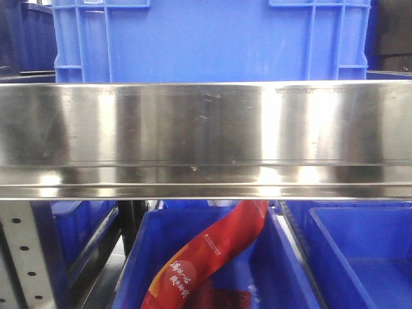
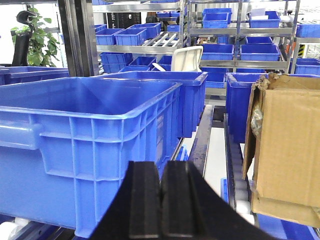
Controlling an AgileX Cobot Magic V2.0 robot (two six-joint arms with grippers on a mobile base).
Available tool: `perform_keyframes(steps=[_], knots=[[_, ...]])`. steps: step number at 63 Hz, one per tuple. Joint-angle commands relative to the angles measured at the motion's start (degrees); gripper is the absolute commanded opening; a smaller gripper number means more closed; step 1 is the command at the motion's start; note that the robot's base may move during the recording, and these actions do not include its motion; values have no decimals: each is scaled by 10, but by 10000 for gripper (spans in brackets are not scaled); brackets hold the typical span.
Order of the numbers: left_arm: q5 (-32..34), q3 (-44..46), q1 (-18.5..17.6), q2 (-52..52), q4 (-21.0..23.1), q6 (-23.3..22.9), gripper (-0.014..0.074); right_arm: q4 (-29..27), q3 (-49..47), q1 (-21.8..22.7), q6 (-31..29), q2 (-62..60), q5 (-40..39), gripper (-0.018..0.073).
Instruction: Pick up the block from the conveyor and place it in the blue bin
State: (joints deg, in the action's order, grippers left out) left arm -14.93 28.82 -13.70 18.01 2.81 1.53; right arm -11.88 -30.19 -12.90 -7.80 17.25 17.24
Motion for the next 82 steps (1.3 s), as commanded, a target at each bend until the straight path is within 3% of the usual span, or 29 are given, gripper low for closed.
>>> perform_keyframes(steps=[1,45,55,61,67,82], knots=[[10,0,3,-4,1,-2,-111,-1,2,3,-2,-3,-10,-169],[10,0,3,-4,1,-2,-111,12,8,3,-2,-11,-10,-169],[10,0,3,-4,1,-2,-111,76,63,3,-2,-54,-68,-169],[10,0,3,-4,1,-2,-111,84,126,7,-2,-86,-136,-169],[10,0,3,-4,1,-2,-111,84,184,25,1,-123,-178,-169],[10,0,3,-4,1,-2,-111,72,277,116,26,-173,-172,-169]])
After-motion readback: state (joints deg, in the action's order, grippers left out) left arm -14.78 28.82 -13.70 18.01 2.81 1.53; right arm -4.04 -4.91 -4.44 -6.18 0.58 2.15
